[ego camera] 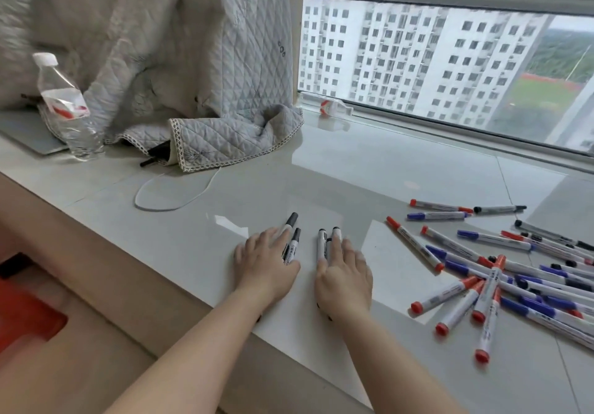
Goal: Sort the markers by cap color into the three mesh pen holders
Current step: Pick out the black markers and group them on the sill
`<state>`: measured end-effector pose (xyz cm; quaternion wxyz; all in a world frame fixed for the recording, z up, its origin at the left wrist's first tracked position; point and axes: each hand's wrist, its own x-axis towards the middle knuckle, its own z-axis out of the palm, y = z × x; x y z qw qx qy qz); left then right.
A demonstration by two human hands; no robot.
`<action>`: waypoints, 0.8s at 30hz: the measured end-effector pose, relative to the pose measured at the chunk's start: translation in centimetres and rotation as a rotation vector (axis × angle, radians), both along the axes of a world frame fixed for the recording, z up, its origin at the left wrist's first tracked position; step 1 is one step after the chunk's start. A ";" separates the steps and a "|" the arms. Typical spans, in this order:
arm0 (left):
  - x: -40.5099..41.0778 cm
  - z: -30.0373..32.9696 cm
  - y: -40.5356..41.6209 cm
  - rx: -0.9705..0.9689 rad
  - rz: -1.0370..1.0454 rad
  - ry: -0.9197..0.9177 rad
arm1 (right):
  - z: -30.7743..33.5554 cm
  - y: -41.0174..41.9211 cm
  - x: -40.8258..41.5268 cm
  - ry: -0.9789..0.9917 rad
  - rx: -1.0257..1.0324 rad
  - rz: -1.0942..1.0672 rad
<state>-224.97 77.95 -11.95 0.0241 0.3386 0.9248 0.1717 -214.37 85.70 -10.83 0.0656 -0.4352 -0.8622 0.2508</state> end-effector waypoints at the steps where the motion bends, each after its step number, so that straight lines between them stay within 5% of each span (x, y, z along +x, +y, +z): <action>1: -0.1 -0.1 0.2 -0.012 -0.013 0.007 | -0.1 0.2 -0.1 -0.020 -0.001 0.000; 8: -0.4 0.1 1.8 -0.022 -0.002 -0.012 | -0.7 0.3 -1.2 -0.001 0.002 -0.012; 15: -0.6 -0.5 2.3 0.189 0.109 0.018 | -0.8 1.0 -1.0 0.101 -0.095 -0.008; 21: -0.9 1.0 2.0 0.125 0.056 -0.181 | 0.7 2.1 0.6 0.434 -0.385 -0.081; 24: -0.9 2.4 1.7 0.209 0.009 -0.316 | 1.4 2.4 3.3 0.438 -0.449 -0.026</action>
